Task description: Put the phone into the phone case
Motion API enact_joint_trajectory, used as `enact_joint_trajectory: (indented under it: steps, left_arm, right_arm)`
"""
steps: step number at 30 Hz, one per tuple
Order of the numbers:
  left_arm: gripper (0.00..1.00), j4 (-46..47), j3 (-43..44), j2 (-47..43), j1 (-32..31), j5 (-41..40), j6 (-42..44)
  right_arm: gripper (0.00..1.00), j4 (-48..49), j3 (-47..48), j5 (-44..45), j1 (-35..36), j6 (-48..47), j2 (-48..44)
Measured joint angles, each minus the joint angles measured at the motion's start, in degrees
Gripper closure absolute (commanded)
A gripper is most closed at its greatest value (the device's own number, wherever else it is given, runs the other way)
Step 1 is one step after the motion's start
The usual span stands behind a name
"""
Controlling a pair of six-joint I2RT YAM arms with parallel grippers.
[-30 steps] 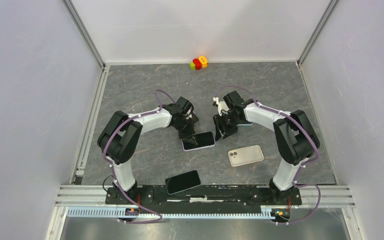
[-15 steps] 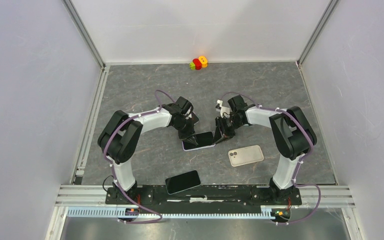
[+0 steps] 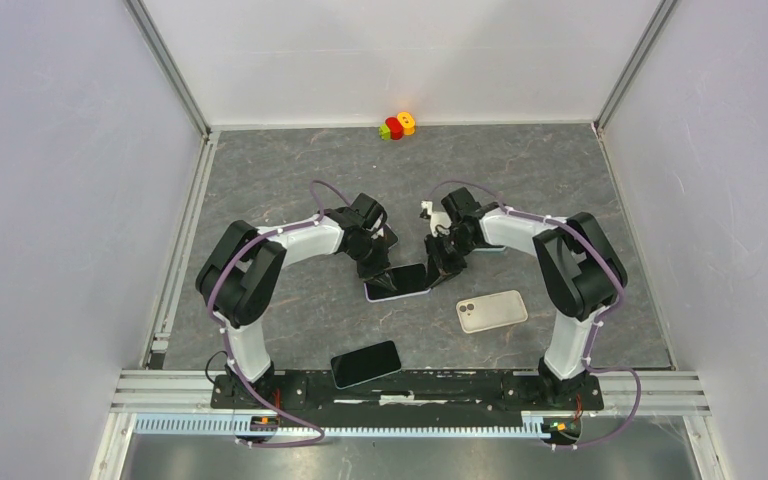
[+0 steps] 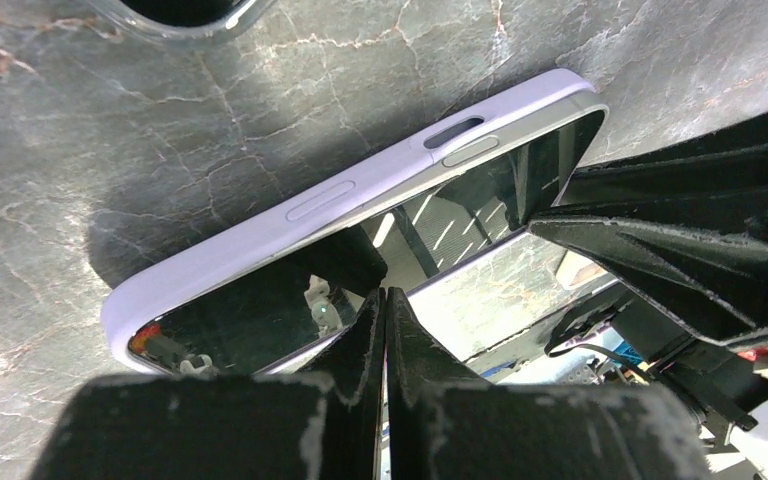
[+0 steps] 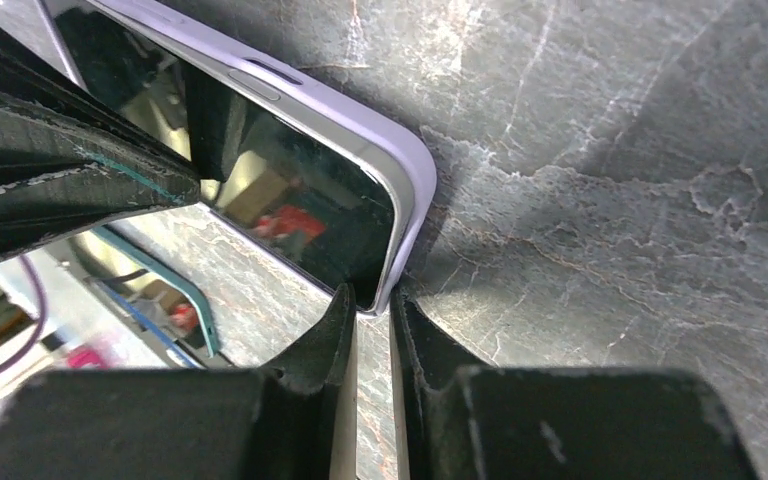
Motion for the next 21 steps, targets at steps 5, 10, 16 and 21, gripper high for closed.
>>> enact_joint_trajectory:
  steps: [5,10,16,21]
  left_arm:
    - [0.98,-0.09,0.13,0.07,0.00,0.02,0.00]
    - [0.98,-0.87,1.33,0.66,-0.07,-0.24,0.04]
    - [0.98,-3.69,5.62,2.75,-0.31,-2.14,0.85]
    - [0.98,-6.36,10.51,5.27,-1.07,-4.55,2.56]
  right_arm:
    - [1.00,-2.56,1.81,7.28,3.50,-1.92,-1.20]
    - [0.65,-4.02,2.75,9.31,4.11,-2.84,-1.64]
    - [0.45,-2.60,2.80,6.84,-0.24,-1.70,-1.73]
    - [0.44,-0.74,3.02,4.90,-3.74,-1.05,-1.40]
